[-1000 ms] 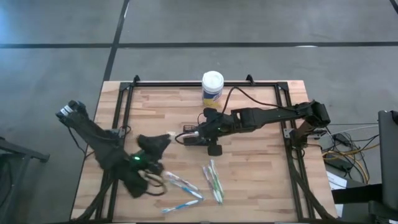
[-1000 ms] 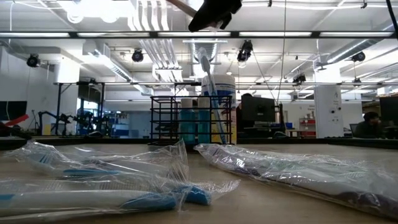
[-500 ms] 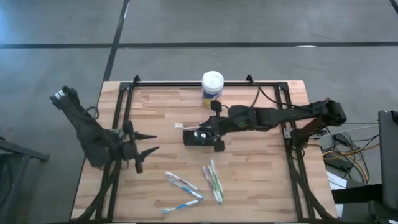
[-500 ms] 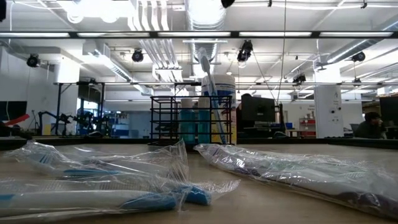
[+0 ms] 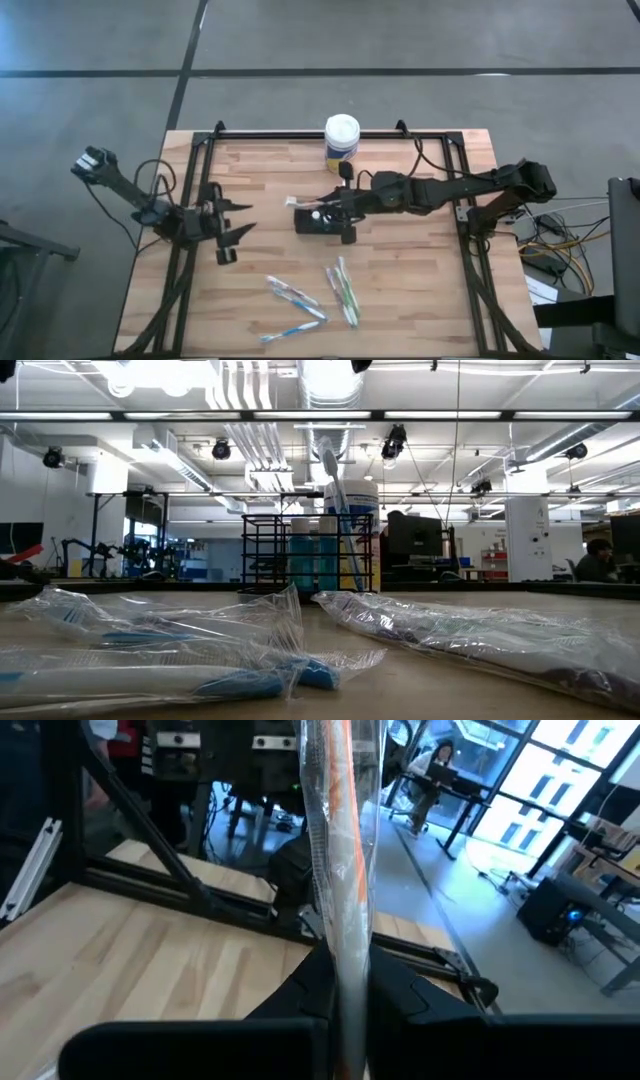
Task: Pick & Place toothbrushing station
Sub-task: Put the orange toothbrush into the black wire organizer
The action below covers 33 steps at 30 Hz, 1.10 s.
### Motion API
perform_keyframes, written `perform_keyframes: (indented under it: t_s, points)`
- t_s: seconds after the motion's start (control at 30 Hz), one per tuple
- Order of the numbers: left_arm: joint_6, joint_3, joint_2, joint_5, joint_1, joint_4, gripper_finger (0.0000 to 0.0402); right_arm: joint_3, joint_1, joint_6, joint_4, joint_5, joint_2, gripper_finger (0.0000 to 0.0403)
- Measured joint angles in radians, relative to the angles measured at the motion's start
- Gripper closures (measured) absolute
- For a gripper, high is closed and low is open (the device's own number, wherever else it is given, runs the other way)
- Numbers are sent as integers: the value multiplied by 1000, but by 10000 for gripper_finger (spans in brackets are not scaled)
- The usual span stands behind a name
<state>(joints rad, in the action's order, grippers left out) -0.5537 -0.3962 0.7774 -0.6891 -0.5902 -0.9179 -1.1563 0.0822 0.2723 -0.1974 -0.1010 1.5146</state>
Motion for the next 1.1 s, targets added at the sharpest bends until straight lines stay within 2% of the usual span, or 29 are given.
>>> perform_keyframes:
  t_s: [0.1, 0.2, 0.3, 0.63, 0.93, 1.1]
  points:
    - [63, -72, 27, 13, 44, 134, 194, -6, 0, 1, 8, 1, 12, 383]
    - [124, -150, 70, 72, 82, 254, 181, -19, 0, 2, 4, 1, 26, 382]
    - [139, -221, 114, 118, 111, 301, 174, -31, 0, 5, 0, 1, 39, 382]
    - [138, -320, 234, 226, 190, 307, 177, -36, 19, 49, -69, 5, 44, 381]
    - [242, -384, 306, 344, 287, 299, 176, -36, 24, 46, -68, 4, 44, 381]
    - [242, -411, 332, 363, 309, 299, 177, -36, 25, 46, -64, 5, 44, 381]
